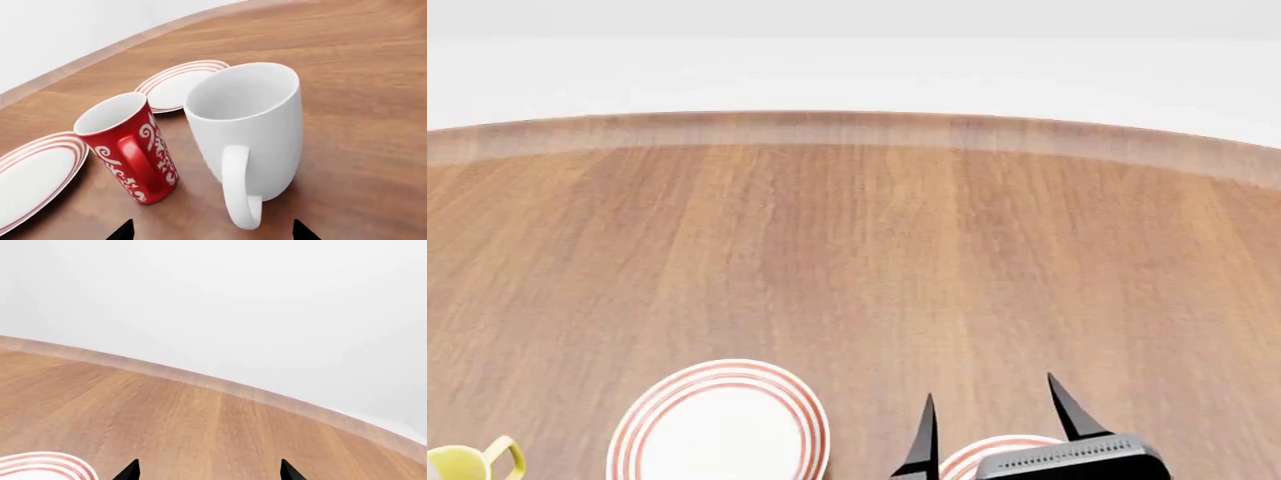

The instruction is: Put the white mug on the left plate.

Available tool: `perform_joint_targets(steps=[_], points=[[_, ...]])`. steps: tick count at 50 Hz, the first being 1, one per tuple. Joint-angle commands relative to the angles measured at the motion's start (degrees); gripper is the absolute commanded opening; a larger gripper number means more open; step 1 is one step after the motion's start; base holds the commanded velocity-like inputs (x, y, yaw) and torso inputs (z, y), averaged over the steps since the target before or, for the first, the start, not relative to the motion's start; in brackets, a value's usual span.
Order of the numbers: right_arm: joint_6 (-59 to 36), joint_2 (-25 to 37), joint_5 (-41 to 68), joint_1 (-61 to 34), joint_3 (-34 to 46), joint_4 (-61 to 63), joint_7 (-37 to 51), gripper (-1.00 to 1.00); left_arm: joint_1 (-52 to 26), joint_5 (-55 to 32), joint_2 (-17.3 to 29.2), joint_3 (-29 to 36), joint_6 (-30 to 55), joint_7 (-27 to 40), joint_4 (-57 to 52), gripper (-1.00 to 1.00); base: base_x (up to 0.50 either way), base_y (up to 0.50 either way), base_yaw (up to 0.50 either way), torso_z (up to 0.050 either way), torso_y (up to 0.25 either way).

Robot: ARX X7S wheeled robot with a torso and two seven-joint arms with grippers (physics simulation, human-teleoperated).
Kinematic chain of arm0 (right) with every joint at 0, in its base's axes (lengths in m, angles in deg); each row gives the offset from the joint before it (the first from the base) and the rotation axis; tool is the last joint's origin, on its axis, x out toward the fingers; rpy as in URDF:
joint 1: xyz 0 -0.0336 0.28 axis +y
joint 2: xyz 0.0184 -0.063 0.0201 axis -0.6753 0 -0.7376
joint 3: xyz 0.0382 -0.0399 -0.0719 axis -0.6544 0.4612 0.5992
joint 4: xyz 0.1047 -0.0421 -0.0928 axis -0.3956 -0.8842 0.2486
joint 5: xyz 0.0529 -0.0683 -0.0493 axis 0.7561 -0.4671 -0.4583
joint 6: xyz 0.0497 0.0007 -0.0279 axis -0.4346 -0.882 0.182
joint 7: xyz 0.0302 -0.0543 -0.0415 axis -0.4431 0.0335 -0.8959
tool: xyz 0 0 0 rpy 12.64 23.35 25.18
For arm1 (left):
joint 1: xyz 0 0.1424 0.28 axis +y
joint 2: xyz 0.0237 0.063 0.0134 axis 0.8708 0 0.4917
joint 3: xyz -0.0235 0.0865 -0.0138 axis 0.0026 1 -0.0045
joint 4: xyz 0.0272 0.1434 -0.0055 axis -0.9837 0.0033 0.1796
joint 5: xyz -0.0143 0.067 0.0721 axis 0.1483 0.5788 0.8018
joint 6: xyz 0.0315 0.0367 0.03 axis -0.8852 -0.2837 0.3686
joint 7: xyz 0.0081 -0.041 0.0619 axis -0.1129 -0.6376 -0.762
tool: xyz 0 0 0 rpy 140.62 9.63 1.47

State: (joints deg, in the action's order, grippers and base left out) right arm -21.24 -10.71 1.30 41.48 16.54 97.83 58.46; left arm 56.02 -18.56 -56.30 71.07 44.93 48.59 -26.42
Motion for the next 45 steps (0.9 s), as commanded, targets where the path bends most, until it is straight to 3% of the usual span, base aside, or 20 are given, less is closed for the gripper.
perform_joint_targets(steps=[1,11,15,17,19,20,23,24,28,45], points=[[-0.4,0.1,0.2,-0.4,0.2,0.2,0.2,1.00,-2.3,-0.8,-1.1,1.6,-1.0,-1.2,2.4,1.00,0.00,0.00,0.00,0.000,0.000],[-0.9,0.3,0.4,-0.7,0.5,0.7,0.4,1.00,-3.1,-0.8,-1.6,2.5,-1.6,-1.7,3.2,1.00,0.00,0.00,0.00,0.000,0.000],[-0.8,0.4,0.4,-0.9,0.6,0.5,0.4,1.00,-1.3,-2.1,0.4,1.9,2.5,-1.9,-3.8,1.00,0.00,0.00,0.00,0.000,0.000],[-0.8,0.3,0.4,-0.9,0.7,0.4,0.4,1.00,-2.9,-1.5,-0.9,2.6,-0.1,-2.1,0.4,1.00,0.00,0.00,0.00,0.000,0.000],[-0.6,0.4,0.4,-0.9,0.8,0.3,0.5,1.00,-2.0,-2.2,0.2,2.2,2.8,-2.1,-3.6,1.00,0.00,0.00,0.00,0.000,0.000],[-0.6,0.4,0.5,-0.8,0.7,0.3,0.4,1.00,-3.6,-1.2,-1.4,3.0,-0.3,-2.2,1.3,1.00,0.00,0.00,0.00,0.000,0.000],[-0.8,0.6,0.6,-0.9,0.6,0.6,0.5,1.00,-2.5,-2.1,-0.1,2.6,3.2,-2.4,-3.4,1.00,0.00,0.00,0.00,0.000,0.000],[-1.0,0.6,0.7,-0.9,0.5,0.8,0.6,1.00,-3.8,-1.5,-1.2,3.2,1.3,-2.4,0.1,1.00,0.00,0.00,0.00,0.000,0.000],[-1.0,0.8,0.7,-0.7,0.5,1.0,0.7,1.00,-3.1,-2.4,-0.2,2.9,3.2,-2.6,-3.2,1.00,0.00,0.00,0.00,0.000,0.000],[-1.1,1.0,1.0,-0.9,0.8,1.1,1.0,1.00,-5.2,-3.5,-1.6,4.5,2.4,-3.8,0.1,1.00,0.00,0.00,0.00,0.000,0.000]])
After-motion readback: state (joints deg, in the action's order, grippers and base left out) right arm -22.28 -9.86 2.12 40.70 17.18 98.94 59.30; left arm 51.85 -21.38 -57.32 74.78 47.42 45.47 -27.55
